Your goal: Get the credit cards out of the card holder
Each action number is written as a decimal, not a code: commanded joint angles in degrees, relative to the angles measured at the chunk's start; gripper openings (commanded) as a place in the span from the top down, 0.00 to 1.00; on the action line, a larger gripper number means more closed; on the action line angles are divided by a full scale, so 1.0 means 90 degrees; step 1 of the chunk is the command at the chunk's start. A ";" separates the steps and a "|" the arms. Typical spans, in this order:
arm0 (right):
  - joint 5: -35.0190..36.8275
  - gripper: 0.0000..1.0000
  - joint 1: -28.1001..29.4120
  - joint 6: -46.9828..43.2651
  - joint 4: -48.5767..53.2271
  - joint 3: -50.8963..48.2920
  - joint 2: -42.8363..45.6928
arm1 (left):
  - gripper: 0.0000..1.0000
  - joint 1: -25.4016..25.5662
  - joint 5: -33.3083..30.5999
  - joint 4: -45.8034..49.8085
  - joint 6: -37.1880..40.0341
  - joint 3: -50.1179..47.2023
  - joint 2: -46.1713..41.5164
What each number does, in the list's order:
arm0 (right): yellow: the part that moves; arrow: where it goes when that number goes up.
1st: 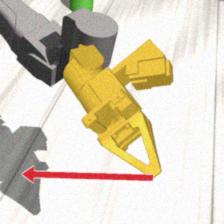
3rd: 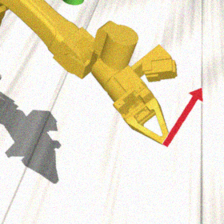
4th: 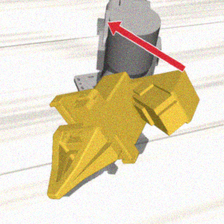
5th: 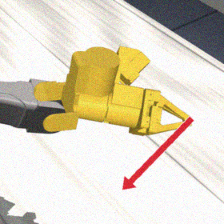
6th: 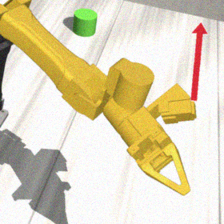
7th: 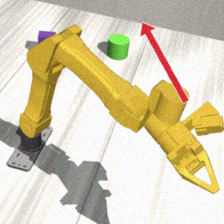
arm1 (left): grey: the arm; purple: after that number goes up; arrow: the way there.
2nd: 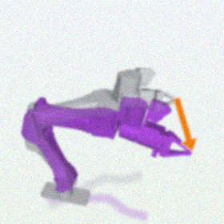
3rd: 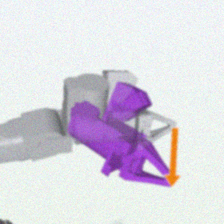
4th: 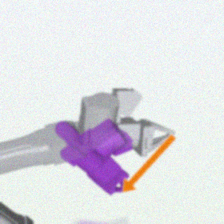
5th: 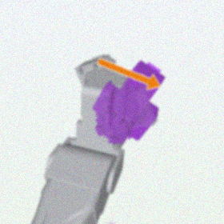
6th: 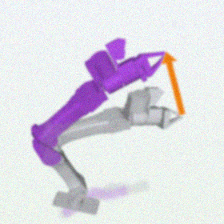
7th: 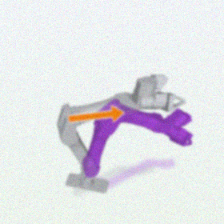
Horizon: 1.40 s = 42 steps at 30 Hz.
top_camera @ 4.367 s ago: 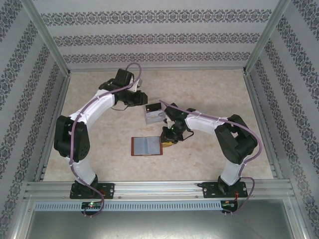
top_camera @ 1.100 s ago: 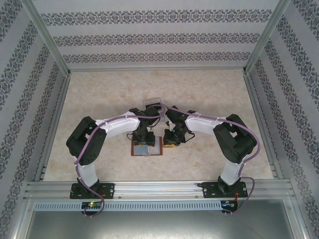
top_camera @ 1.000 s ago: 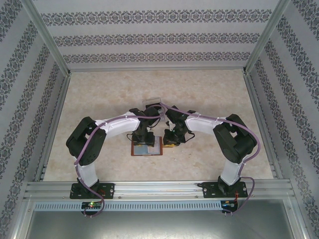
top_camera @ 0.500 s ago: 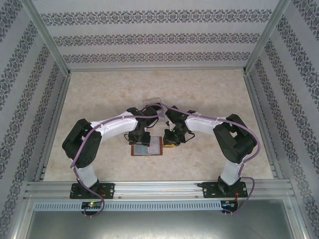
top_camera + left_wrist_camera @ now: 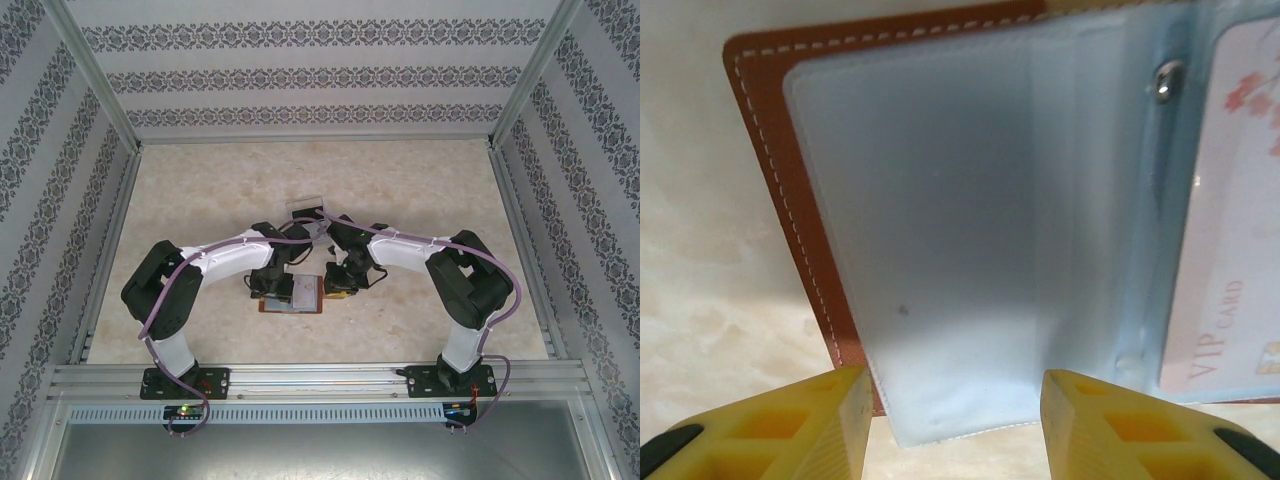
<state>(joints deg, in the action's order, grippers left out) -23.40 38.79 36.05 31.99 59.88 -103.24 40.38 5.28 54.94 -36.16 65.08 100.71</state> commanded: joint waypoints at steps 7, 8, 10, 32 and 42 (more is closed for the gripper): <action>0.0052 0.77 0.0145 0.0298 0.0109 0.0122 0.0267 | 0.53 -0.0445 0.0197 -0.0294 0.0079 -0.0323 -0.0965; 0.0036 0.77 0.0158 0.0317 0.0099 0.0132 0.0279 | 0.53 -0.0500 0.0282 -0.0359 0.0079 -0.0370 -0.1031; 0.0003 0.77 0.0192 0.0382 0.0043 0.0146 0.0299 | 0.53 -0.0595 0.0604 -0.0603 0.0032 -0.0483 -0.1208; -0.0197 0.76 0.0446 0.1480 -0.1311 -0.0074 0.0090 | 0.61 -0.1310 0.3899 -0.4579 -0.1286 -0.1850 -0.1013; -0.0246 0.77 0.0430 0.1581 -0.1593 -0.0069 -0.0264 | 0.61 -0.1306 0.3795 -0.4574 -0.1181 -0.2003 -0.0755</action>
<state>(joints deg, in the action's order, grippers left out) -25.08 41.91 49.32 20.10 59.48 -104.60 29.08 38.98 14.20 -47.05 47.72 93.30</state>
